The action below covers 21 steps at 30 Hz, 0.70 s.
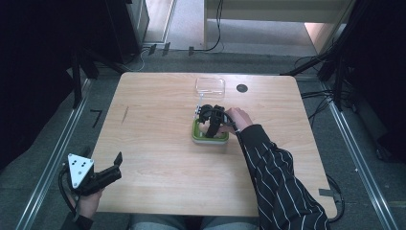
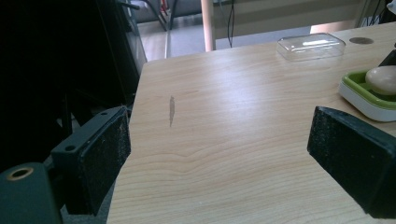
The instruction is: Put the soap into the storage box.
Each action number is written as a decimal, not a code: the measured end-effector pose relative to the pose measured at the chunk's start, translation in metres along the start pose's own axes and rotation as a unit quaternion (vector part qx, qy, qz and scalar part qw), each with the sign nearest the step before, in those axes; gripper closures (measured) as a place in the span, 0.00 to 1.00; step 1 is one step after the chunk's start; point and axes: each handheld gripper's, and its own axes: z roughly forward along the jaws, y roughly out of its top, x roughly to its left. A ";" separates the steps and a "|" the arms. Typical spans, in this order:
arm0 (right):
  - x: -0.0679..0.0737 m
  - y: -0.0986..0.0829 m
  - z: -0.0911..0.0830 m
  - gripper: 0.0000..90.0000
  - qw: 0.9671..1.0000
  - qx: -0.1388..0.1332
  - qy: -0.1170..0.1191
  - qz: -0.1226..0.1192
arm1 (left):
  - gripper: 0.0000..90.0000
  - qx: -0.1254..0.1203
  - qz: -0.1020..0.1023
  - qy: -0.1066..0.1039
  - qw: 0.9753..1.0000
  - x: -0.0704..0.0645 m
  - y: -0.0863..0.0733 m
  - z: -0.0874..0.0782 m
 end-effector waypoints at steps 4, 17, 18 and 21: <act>0.000 0.000 0.000 0.37 1.000 0.000 0.000 0.001 | 0.07 0.000 0.000 0.001 1.000 0.000 0.000 0.000; -0.001 -0.002 0.000 0.37 1.000 0.003 -0.002 0.006 | 0.07 0.000 0.000 0.001 1.000 0.000 0.000 0.000; -0.001 -0.002 0.000 0.36 1.000 0.004 -0.002 0.006 | 0.07 0.000 0.000 0.001 1.000 0.000 0.000 0.000; -0.001 -0.001 0.000 0.34 1.000 0.006 -0.004 0.007 | 0.07 0.000 0.000 0.002 1.000 0.000 0.000 0.000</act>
